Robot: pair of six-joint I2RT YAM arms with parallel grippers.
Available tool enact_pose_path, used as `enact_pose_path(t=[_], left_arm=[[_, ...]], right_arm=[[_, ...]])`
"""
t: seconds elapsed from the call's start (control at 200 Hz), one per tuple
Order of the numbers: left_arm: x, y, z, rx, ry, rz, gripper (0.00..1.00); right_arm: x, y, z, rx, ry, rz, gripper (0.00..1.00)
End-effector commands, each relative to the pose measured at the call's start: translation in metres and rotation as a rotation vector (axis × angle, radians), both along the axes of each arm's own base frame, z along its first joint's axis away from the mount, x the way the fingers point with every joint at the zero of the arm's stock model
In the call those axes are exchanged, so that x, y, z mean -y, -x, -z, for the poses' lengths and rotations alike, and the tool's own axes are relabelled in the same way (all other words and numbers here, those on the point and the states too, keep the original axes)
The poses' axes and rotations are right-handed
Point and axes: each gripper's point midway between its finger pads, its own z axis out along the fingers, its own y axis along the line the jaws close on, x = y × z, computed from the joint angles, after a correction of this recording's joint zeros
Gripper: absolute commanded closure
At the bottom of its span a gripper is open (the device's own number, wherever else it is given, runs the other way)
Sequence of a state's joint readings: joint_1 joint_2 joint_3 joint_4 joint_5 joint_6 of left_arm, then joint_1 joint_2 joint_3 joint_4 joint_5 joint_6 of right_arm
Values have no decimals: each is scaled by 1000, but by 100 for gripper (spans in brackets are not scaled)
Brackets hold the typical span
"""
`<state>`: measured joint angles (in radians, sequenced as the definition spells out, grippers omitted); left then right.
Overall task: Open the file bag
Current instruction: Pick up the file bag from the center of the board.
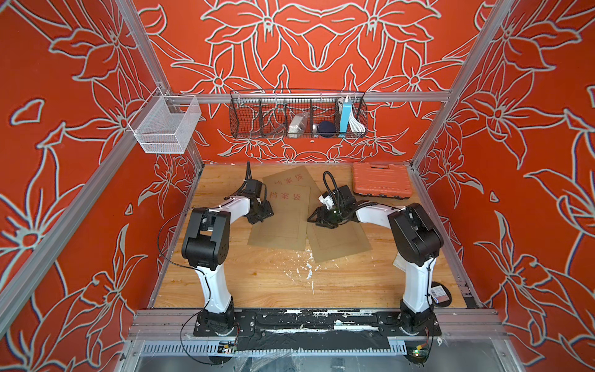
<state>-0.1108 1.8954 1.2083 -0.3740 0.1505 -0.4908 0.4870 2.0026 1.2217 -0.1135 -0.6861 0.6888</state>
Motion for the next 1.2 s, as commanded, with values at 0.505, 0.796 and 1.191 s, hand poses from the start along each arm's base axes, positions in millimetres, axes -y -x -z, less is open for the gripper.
enact_pose_path(t=[0.505, 0.796, 1.191], left_arm=[[7, 45, 39, -190, -10, 31, 35], [8, 46, 39, -194, -6, 34, 35], [10, 46, 39, -198, -12, 38, 35]], right_arm=[[-27, 4, -20, -17, -146, -65, 36], [-30, 0, -23, -35, -153, -60, 36], [-28, -16, 2, -80, -86, 24, 37]])
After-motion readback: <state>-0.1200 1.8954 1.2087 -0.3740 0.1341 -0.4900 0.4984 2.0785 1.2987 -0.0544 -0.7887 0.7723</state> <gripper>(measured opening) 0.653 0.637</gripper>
